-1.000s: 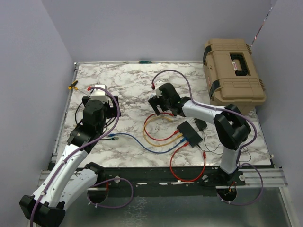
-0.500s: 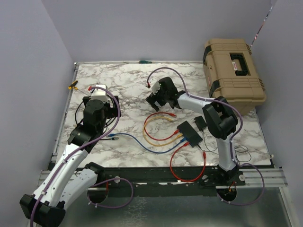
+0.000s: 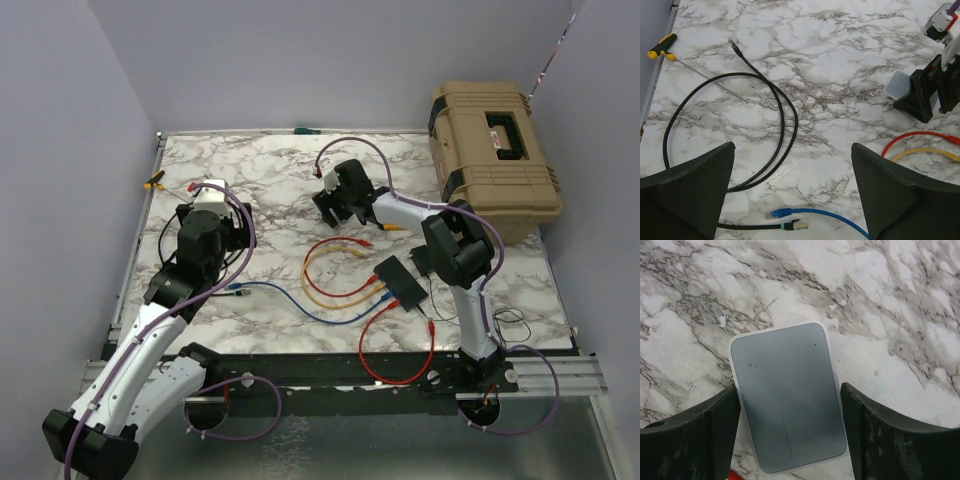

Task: Insert the plug into the switch port
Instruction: Adjust the switch port at the center of the board.

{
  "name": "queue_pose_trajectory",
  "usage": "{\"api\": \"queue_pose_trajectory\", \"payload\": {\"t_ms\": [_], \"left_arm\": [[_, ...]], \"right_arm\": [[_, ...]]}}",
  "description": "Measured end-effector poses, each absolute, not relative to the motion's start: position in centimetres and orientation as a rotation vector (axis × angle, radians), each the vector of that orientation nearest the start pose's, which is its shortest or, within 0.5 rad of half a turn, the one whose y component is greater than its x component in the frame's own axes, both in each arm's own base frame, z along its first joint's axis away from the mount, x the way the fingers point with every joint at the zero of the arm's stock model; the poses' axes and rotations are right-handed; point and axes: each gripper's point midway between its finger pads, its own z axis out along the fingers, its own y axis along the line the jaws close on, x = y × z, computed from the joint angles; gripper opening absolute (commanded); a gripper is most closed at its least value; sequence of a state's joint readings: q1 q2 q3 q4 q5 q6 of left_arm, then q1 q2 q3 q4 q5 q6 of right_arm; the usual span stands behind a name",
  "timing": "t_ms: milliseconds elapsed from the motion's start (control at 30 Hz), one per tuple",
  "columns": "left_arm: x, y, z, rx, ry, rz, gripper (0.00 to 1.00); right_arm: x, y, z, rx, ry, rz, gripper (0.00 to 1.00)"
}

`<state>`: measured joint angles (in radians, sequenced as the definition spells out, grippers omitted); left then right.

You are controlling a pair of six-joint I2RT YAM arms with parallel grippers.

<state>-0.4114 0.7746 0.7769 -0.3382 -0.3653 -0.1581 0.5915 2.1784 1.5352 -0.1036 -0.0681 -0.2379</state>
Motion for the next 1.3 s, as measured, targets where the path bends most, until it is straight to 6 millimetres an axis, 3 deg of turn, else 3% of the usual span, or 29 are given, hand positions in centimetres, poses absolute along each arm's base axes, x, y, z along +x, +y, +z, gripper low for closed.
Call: {"api": "queue_pose_trajectory", "payload": {"t_ms": [133, 333, 533, 733, 1033, 1167, 1300], "left_arm": [[29.0, -6.5, 23.7, -0.003, 1.898, -0.036, 0.99], [29.3, -6.6, 22.7, 0.004, 1.929, -0.024, 0.99], [30.0, -5.8, 21.6, -0.036, 1.965, 0.004, 0.99], [31.0, -3.9, 19.7, -0.131, 2.024, 0.057, 0.99], [32.2, -1.0, 17.6, -0.269, 2.073, 0.114, 0.99], [32.7, -0.7, 15.9, -0.289, 2.119, 0.124, 0.99], [33.1, -1.0, 13.5, -0.296, 2.194, 0.110, 0.93]], "right_arm": [[46.2, 30.3, 3.3, -0.831, 2.175, 0.226, 0.53], [46.0, 28.4, 3.5, -0.510, 2.281, 0.176, 0.52], [46.4, 27.4, 3.8, -0.201, 2.327, 0.159, 0.58], [46.9, 27.4, 4.0, -0.019, 2.332, 0.182, 0.67], [47.1, 27.8, 4.2, 0.030, 2.326, 0.217, 0.99], [47.2, 28.0, 5.1, 0.018, 2.299, 0.241, 1.00], [46.7, 27.8, 7.3, 0.003, 2.259, 0.266, 1.00]]}}
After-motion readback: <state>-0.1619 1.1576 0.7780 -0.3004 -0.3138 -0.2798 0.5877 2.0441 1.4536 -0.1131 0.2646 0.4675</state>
